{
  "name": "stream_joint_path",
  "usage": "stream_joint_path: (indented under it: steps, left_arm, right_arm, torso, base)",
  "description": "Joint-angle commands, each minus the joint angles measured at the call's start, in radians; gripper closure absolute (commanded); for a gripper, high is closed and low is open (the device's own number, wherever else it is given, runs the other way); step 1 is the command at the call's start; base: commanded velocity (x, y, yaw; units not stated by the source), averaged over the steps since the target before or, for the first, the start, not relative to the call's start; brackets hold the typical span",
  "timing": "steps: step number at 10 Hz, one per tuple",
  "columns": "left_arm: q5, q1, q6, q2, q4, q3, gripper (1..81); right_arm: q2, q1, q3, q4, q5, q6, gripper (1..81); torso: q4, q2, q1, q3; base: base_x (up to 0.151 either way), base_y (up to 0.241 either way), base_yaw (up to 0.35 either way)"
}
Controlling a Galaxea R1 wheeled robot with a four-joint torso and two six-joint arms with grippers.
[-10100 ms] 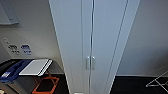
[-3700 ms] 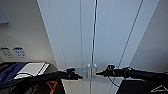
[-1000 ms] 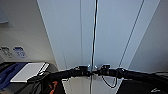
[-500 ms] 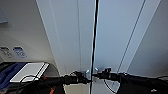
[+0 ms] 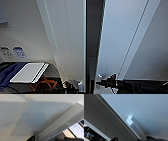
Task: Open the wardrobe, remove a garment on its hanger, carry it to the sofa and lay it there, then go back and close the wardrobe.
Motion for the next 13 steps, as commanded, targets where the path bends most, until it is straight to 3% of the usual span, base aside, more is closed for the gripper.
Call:
stream_joint_path:
  steps: [1,3,6,9,11,13]
  left_arm:
    - [0.060,0.044,-0.013,-0.148,0.037,0.287,1.0]
    - [0.045,0.109,-0.011,-0.262,0.065,0.358,1.0]
    - [-0.061,0.243,-0.011,-0.451,0.137,0.442,1.0]
    - [-0.220,0.447,-0.011,-0.623,0.201,0.449,1.0]
    - [-0.414,0.643,-0.015,-0.726,0.206,0.355,1.0]
    - [-0.641,0.829,-0.027,-0.693,0.197,0.178,1.0]
  right_arm:
    - [-0.140,-0.038,0.275,-0.015,-0.082,0.032,1.0]
    - [-0.246,-0.104,0.354,-0.052,-0.019,0.032,1.0]
    - [-0.436,-0.164,0.462,-0.092,0.074,0.033,1.0]
    - [-0.657,-0.231,0.544,-0.096,0.145,0.035,1.0]
    - [-0.802,-0.334,0.484,-0.096,0.202,0.038,1.0]
    - [-0.857,-0.424,0.322,-0.066,0.202,0.070,1.0]
  torso:
    - [0.000,-0.001,0.000,0.000]
    - [0.000,-0.001,0.000,0.000]
    - [0.000,-0.001,0.000,0.000]
    - [0.000,-0.001,0.000,0.000]
    - [0.000,-0.001,0.000,0.001]
    - [0.000,-0.001,-0.002,0.001]
  base:
    - [0.000,0.000,0.000]
    - [0.000,0.000,0.000]
    - [0.000,0.000,0.000]
    - [0.000,0.000,0.000]
    - [0.000,0.000,0.000]
    - [0.000,0.000,0.000]
